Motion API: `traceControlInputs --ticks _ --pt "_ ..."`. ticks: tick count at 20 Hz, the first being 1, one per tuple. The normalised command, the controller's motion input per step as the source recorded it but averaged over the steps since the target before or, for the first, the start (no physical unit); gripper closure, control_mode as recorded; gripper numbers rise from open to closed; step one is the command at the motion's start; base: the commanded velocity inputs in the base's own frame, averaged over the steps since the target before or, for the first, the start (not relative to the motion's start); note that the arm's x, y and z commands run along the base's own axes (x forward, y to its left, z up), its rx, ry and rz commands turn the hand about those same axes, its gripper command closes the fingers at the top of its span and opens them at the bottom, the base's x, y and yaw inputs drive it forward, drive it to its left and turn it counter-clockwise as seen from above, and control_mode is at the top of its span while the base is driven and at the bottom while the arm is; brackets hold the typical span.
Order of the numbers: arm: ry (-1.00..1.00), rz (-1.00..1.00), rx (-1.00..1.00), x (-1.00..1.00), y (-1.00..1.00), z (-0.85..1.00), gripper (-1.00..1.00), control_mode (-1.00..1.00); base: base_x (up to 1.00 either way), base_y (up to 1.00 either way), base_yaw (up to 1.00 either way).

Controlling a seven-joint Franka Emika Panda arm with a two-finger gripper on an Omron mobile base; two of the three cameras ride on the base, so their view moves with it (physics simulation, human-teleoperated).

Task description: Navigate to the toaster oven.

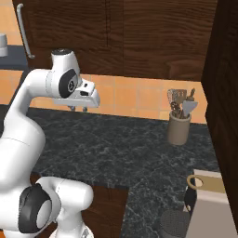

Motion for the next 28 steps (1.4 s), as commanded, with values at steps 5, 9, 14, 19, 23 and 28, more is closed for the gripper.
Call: traceControlInputs --ticks 5,9,14,19,23,28 --pt "0.00 0.02 -0.01 -0.37 0.04 -0.12 -1.00 -1.00 0.00 0.00 0.00" --pt "-0.03 0.03 -0.07 -0.59 0.34 -0.45 -1.00 -1.00 0.00 0.00 0.00" --pt "0.00 0.00 0.00 0.00 0.00 0.00 -1.00 1.00 -0.74 0.27 0.04" --pt "0.00 0.00 0.00 0.00 0.00 0.00 -1.00 1.00 -0.19 0.63 0.01" --pt "0.00 0.00 0.00 0.00 0.00 0.00 -1.00 1.00 0.00 0.99 0.00" --pt "0.00 0.00 0.00 0.00 0.00 0.00 -1.00 1.00 -0.14 0.97 0.08"
